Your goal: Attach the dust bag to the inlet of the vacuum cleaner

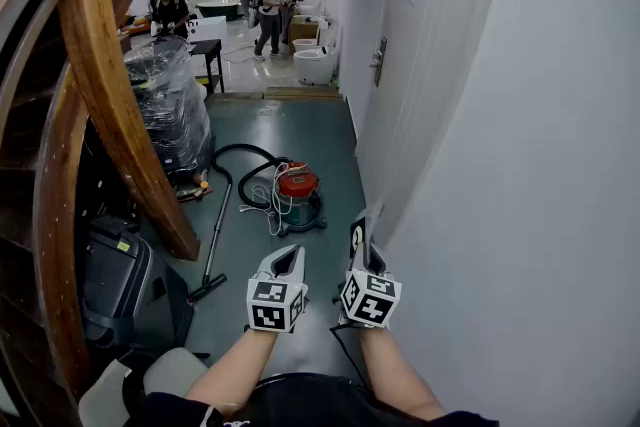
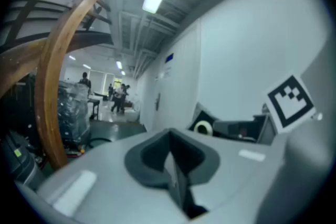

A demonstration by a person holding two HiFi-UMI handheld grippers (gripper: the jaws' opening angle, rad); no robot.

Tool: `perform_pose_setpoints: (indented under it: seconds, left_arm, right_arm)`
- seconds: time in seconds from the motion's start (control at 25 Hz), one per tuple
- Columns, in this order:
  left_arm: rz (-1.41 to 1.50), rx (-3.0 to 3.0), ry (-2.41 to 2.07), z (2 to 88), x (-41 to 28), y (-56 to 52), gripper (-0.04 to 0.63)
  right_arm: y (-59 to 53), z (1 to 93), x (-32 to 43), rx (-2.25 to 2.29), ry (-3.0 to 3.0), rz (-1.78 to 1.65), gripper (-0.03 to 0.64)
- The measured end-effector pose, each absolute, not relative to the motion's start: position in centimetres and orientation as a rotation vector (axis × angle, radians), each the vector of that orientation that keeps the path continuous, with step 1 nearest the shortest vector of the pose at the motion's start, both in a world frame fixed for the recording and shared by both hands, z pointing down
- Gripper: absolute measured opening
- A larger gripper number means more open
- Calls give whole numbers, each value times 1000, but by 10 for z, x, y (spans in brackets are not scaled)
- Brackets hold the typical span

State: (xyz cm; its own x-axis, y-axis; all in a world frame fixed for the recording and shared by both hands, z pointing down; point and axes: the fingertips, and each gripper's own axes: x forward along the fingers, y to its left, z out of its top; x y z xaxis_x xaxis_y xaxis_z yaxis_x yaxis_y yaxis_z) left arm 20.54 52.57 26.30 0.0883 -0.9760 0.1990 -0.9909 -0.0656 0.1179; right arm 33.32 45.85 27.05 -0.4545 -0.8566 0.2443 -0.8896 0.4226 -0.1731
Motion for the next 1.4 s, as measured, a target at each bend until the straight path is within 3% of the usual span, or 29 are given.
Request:
perform_pose_setpoints:
  seconds: [1.4]
  left_arm:
    - [90,2107,-1949,303,74,466,-5]
  right_arm:
    - [400,298,213,1534,-2567,410,18]
